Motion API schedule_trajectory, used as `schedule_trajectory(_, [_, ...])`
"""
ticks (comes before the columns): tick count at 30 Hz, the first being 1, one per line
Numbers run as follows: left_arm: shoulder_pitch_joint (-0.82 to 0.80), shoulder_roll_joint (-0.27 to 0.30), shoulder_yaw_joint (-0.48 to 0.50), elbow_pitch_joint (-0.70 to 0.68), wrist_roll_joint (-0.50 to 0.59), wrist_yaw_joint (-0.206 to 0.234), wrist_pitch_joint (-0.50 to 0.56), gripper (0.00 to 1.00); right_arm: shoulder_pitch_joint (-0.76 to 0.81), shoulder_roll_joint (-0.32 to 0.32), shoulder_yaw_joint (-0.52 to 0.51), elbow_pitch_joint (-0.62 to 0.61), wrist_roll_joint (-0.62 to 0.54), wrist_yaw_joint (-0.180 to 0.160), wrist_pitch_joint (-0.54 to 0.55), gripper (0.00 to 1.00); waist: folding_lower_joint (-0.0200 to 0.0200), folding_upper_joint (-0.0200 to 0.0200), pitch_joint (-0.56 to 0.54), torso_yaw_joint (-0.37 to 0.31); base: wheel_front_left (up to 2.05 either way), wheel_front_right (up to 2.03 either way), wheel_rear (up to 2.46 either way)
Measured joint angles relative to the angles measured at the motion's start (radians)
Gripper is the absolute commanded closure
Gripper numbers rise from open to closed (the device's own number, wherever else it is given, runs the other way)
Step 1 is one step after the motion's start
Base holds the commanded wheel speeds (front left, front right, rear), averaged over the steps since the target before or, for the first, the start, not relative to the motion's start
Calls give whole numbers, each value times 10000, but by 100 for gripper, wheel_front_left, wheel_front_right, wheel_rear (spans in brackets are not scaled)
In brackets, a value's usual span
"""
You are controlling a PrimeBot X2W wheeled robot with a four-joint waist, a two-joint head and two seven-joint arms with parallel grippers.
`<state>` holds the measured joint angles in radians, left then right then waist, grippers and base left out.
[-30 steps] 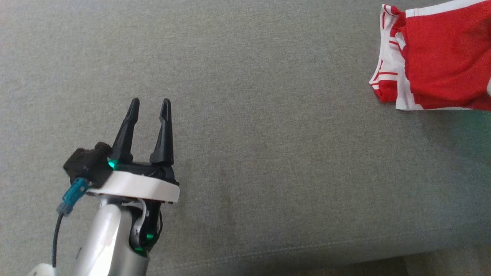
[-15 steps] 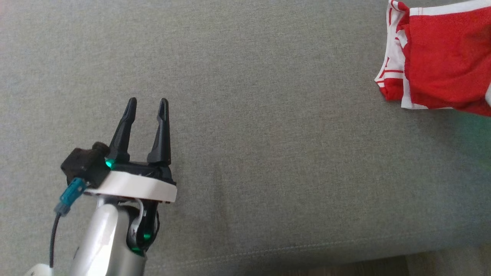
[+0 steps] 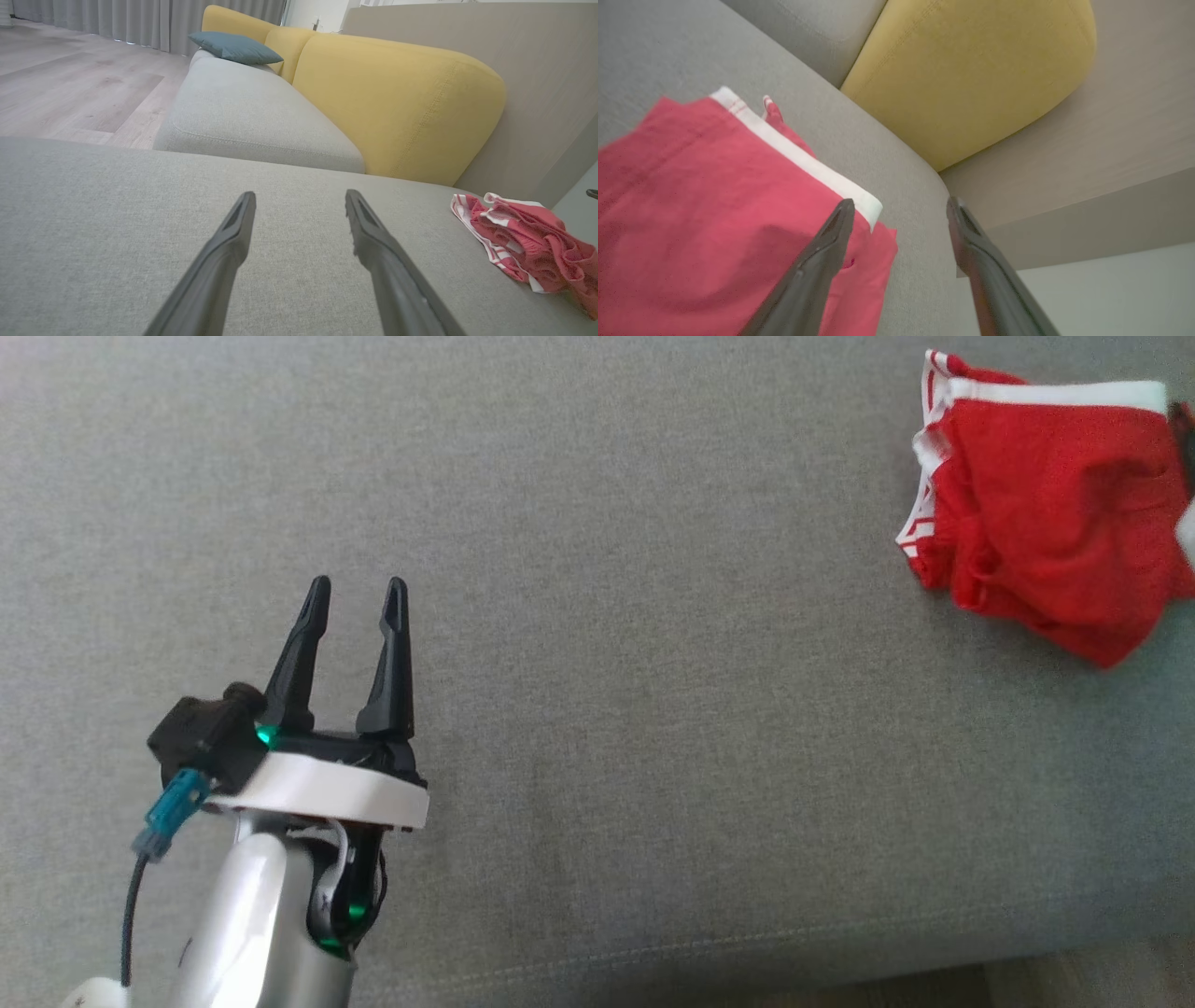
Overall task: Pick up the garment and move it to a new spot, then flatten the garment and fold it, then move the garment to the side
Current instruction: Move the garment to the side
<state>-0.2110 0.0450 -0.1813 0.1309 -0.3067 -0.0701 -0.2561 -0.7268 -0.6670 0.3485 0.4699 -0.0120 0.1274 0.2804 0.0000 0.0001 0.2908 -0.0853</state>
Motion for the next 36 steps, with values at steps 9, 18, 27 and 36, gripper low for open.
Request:
schedule_trajectory(9, [112,-2,109,-23,-42,96,0,0,482,1818,-1154,-1034,-50,0,-1181,0,0,0,-716,122,0,0,0])
schedule_trajectory(18, [804,-10,439,-182,-40,234,-2,0,2731,4957,-2591,-2071,2,0,-2811,0,0,0,-1637,349,0,0,0])
schedule_trajectory(27, [1385,-6,495,-286,217,280,-4,0,5400,6065,-3150,-2468,-192,0,-4077,0,0,0,-2257,595,0,0,0])
schedule_trajectory(36, [1688,-6,326,-320,481,368,-2,0,6396,6167,-2911,-2604,157,0,-4759,0,0,0,-2306,741,0,0,0])
